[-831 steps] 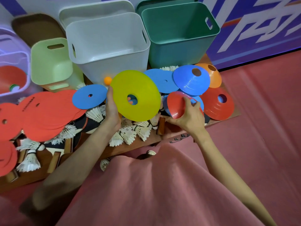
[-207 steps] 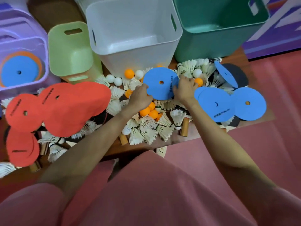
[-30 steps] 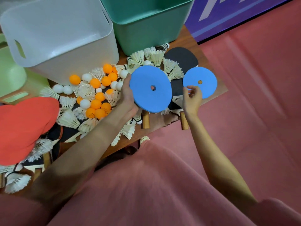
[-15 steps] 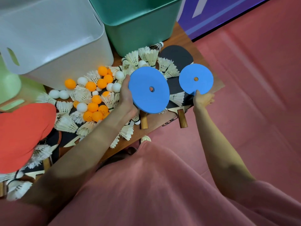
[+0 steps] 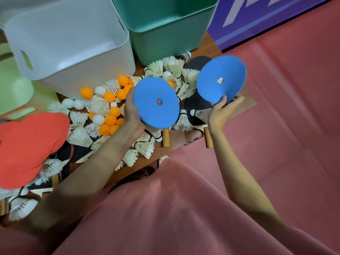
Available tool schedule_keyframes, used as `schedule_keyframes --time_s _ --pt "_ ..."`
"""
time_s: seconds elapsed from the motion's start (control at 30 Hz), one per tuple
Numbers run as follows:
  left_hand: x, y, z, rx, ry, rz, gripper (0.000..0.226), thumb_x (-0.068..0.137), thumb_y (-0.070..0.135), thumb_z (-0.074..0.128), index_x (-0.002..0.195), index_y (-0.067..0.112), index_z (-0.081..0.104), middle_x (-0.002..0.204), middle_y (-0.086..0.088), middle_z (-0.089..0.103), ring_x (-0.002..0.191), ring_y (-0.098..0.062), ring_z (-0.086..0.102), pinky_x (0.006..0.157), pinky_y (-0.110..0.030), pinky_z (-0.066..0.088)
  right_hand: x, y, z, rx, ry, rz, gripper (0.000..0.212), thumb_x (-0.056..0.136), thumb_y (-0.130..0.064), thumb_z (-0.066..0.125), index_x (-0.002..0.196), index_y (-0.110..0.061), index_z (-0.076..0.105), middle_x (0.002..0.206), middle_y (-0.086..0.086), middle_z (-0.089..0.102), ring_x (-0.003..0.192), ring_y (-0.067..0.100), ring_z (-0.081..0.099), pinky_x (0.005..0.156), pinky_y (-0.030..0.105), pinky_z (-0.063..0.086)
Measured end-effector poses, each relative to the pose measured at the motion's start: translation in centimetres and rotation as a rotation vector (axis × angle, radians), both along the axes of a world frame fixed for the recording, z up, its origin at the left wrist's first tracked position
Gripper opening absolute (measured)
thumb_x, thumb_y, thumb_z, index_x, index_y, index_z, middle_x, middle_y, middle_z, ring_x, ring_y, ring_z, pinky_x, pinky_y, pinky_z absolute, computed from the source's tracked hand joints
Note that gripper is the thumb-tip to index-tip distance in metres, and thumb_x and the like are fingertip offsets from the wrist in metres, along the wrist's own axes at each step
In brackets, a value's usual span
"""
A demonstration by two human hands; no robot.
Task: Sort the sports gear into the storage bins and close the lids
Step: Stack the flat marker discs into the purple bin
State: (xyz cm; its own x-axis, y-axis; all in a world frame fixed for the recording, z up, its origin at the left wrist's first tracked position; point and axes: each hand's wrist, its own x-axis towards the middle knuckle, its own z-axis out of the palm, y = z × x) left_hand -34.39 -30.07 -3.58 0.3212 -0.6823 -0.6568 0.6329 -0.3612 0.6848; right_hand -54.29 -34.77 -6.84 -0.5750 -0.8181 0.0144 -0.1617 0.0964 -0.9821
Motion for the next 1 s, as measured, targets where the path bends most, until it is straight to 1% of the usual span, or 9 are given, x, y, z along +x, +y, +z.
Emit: schedule_keyframes --time_s 0.1,0.17,0.27,0.43,0.53,0.67,0.73,0.87,1.0 --pt "1.6 0.4 0.6 -0.03 -0.027 0.051 0.043 0.099 0.052 0.033 0.1 0.026 0.068 0.102 -0.001 0.074 0.096 -0.026 0.068 0.086 -0.044 0.054 2.3 1.3 -0.6 -0.075 0.076 0.118 0.015 0.092 -0.003 0.044 0.105 -0.007 0.038 0.085 -0.006 0.045 0.069 0.01 0.051 0.053 0.036 0.05" --pt "2.5 0.4 0.8 -0.027 -0.011 0.08 0.043 0.098 0.051 0.033 0.102 0.025 0.067 0.103 -0.002 0.073 0.097 -0.027 0.068 0.085 -0.043 0.054 4.0 2.2 0.0 -0.075 -0.001 0.21 0.013 0.093 -0.005 0.047 0.102 -0.01 0.038 0.077 -0.004 0.042 0.062 0.023 0.047 0.054 0.041 0.044" --pt "4.8 1.3 0.8 -0.035 0.005 0.148 0.044 0.098 0.051 0.033 0.109 0.023 0.065 0.107 -0.003 0.072 0.1 -0.026 0.068 0.082 -0.039 0.054 7.5 3.5 1.2 -0.003 -0.151 0.358 0.013 0.093 -0.008 0.05 0.101 -0.011 0.04 0.07 0.002 0.044 0.056 0.013 0.046 0.051 0.031 0.044" --pt "9.3 3.9 0.9 -0.097 0.025 0.253 0.049 0.101 0.048 0.032 0.122 0.016 0.063 0.115 -0.005 0.07 0.109 -0.028 0.064 0.09 -0.043 0.053 12.7 5.1 1.7 0.118 -0.264 0.749 0.01 0.096 -0.008 0.051 0.099 -0.012 0.042 0.052 -0.008 0.055 0.046 0.009 0.047 0.046 0.025 0.036" --pt "12.3 6.0 0.8 -0.12 0.05 0.28 0.051 0.101 0.05 0.028 0.119 0.016 0.063 0.117 -0.009 0.068 0.109 -0.03 0.063 0.083 -0.043 0.054 16.4 6.6 2.5 0.151 -0.204 0.9 0.013 0.095 -0.007 0.054 0.105 -0.003 0.046 0.055 -0.004 0.061 0.045 0.007 0.053 0.044 0.022 0.041" --pt "16.2 9.3 1.6 -0.179 0.1 0.285 0.054 0.1 0.049 0.023 0.109 0.017 0.065 0.102 -0.006 0.073 0.095 -0.025 0.068 0.077 -0.036 0.056 21.5 8.3 2.8 0.093 -0.02 0.985 0.016 0.094 -0.007 0.057 0.107 0.003 0.057 0.056 -0.003 0.061 0.046 0.007 0.056 0.046 0.022 0.045" --pt "18.6 10.8 1.8 -0.213 0.097 0.335 0.05 0.101 0.042 0.023 0.104 0.015 0.065 0.098 -0.006 0.072 0.09 -0.023 0.068 0.074 -0.035 0.056 24.0 9.1 2.6 0.057 0.124 1.043 0.021 0.093 -0.014 0.06 0.109 0.0 0.063 0.063 0.0 0.059 0.055 0.012 0.056 0.053 0.029 0.045" --pt "24.0 13.5 2.0 -0.251 0.106 0.424 0.044 0.099 0.037 0.027 0.103 0.014 0.065 0.103 -0.008 0.069 0.097 -0.029 0.064 0.087 -0.045 0.051 29.7 10.9 2.4 0.04 0.263 1.087 0.028 0.088 -0.022 0.067 0.112 -0.006 0.066 0.087 -0.013 0.05 0.084 0.018 0.052 0.068 0.026 0.043" --pt "29.5 16.1 2.2 -0.274 0.125 0.491 0.045 0.1 0.037 0.025 0.095 0.015 0.064 0.091 -0.006 0.072 0.088 -0.029 0.064 0.073 -0.038 0.055 36.2 12.2 2.3 0.101 0.338 1.172 0.042 0.087 -0.039 0.063 0.111 -0.006 0.065 0.095 0.003 0.055 0.09 0.027 0.058 0.075 0.035 0.049"
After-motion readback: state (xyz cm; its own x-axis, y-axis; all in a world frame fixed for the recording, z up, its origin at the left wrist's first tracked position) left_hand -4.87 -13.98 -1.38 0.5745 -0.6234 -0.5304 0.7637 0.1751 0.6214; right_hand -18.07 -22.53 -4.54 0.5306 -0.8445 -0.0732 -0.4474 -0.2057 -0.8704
